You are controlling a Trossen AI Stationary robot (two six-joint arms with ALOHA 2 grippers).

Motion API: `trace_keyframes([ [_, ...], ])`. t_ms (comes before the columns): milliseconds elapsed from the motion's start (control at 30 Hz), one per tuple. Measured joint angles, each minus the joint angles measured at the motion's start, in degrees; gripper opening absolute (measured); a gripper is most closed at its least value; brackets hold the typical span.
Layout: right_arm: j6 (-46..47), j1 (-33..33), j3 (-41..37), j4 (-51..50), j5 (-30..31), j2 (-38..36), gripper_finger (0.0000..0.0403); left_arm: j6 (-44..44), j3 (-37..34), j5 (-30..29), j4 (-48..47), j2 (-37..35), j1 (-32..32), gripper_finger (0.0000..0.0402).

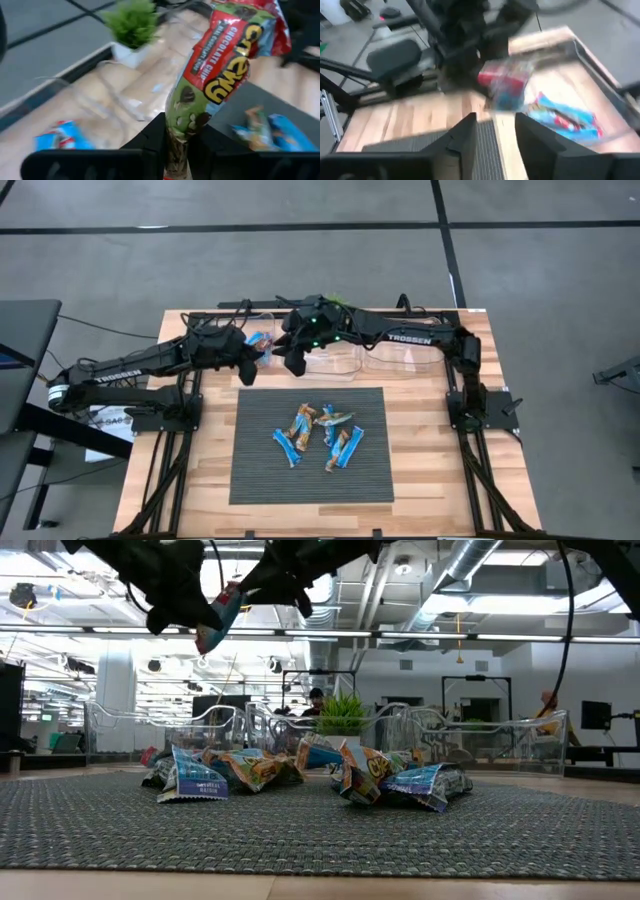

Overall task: Pick and place Granola Bars by type
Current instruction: Put the red granola bar into the top left transparent bin, then put the green granola bar into the top center transparent bin

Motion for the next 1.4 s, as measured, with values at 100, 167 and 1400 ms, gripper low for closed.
trace_keyframes([
  [100,0.0,-1.0,0.2,-5.2,0.9,0.0,0.0159,-0.3,0.0,-5.5,-0.5,0.0,0.0,0.0043],
  [167,0.0,-1.6,1.7,-9.8,1.0,0.0,0.0177,-0.9,0.0,-9.4,-1.4,0.0,0.6,0.0035],
  [1400,-11.3,5.6,-1.1,-38.7,-4.7,-7.2,0.0179,1.8,2.0,20.3,0.1,1.8,15.3,0.0168],
])
